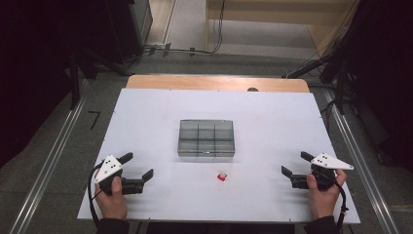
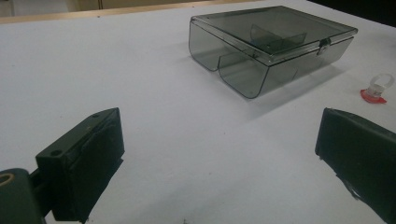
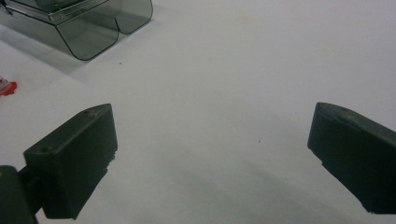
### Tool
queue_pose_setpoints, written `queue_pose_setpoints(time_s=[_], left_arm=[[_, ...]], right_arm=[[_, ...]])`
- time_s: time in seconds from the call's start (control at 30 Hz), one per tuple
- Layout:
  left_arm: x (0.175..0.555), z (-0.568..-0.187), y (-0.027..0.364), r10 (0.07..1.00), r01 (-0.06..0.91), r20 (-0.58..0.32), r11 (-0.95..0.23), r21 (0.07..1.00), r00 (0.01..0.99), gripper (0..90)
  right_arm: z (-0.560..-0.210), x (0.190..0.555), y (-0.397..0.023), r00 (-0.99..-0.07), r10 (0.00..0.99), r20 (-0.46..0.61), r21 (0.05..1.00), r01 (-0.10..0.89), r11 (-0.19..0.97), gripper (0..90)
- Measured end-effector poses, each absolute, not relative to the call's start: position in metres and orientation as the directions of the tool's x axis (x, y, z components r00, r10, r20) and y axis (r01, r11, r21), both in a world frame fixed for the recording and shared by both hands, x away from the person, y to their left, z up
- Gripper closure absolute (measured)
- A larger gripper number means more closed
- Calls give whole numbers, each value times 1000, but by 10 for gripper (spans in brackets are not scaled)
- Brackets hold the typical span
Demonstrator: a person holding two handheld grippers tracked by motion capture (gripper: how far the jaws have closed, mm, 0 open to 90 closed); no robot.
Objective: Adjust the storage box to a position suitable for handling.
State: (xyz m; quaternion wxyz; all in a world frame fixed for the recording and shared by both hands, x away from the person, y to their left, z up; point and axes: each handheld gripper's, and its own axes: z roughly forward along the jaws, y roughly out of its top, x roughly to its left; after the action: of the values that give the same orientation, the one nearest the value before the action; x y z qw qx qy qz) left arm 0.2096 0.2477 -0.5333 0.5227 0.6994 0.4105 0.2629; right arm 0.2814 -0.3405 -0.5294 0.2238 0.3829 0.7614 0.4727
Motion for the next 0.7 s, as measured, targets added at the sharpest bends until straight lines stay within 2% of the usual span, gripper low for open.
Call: queue_pose_setpoints(time_s=[0.27,0.53,0.7], left_arm=[[208,-533,248,847,291,-61,-112,950,527,14],[207,-534,249,848,286,-71,-97,953,525,14],[209,-534,249,847,294,-73,-101,951,526,14]], right_arm=[[-525,277,-338,-599,801,4,888,370,272,1],[-512,278,-330,-613,789,34,881,391,266,2],[-503,289,-322,-639,766,68,860,427,280,40]])
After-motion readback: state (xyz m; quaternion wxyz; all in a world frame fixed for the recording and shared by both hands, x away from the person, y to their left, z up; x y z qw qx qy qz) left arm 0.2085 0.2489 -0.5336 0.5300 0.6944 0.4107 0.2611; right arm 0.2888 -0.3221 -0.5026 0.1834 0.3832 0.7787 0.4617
